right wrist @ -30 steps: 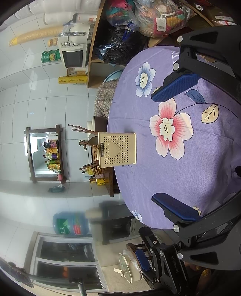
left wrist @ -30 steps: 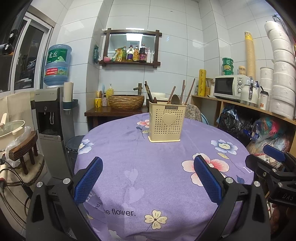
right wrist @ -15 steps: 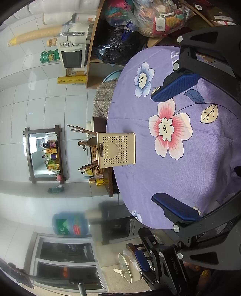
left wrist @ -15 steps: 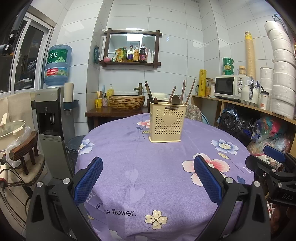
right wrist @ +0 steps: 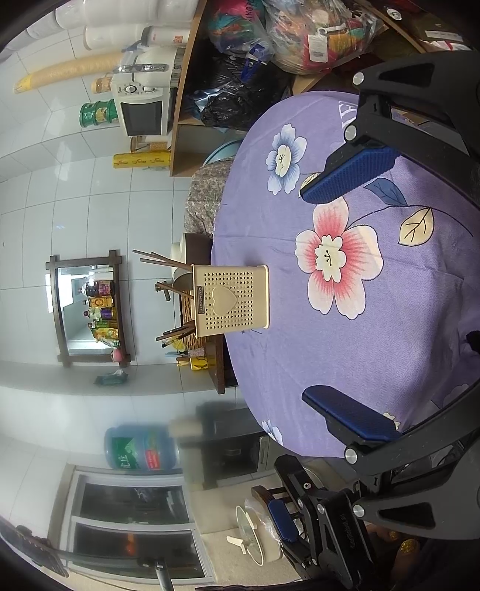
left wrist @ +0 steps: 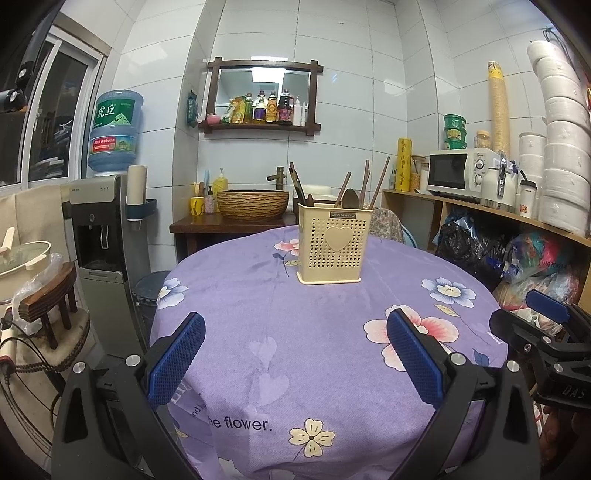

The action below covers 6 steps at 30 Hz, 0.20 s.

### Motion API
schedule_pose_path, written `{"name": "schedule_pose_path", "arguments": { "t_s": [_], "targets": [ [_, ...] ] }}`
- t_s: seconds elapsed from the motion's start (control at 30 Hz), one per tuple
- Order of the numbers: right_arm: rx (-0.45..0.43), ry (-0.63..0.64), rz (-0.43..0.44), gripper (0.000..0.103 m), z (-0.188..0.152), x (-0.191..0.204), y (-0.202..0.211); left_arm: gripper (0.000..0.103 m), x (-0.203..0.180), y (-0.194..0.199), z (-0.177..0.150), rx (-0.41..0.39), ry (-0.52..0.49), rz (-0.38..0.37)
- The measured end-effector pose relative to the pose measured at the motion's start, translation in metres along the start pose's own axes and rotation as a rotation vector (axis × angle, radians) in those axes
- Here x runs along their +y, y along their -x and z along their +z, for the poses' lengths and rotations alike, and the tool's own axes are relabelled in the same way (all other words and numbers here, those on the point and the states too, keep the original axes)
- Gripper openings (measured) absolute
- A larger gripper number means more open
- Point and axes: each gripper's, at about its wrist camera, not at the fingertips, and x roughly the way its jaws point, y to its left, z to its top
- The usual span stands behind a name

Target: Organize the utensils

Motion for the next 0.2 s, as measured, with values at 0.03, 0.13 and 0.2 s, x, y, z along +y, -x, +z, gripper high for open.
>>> {"name": "schedule_pose_path", "arguments": {
  "t_s": [0.03, 0.13, 0.2],
  "targets": [
    [0.001, -0.001, 0.001, 0.097, -0.0004, -0.0001, 0.0001, 0.098, 0.0006, -0.0003, 0.0002, 0.001, 0.0, 0.001],
    [0.004, -0.004, 0.0, 0.097, 0.0004, 0.0003, -0.0001, 0.098, 0.0011, -0.0003, 0.0001, 0.002, 0.0, 0.001],
    [0.004, -0.004, -0.001, 0.097, 0.0011, 0.0004, -0.0001, 0.098, 0.0012, -0.0005, 0.0001, 0.003, 0.0, 0.0]
  ]
}}
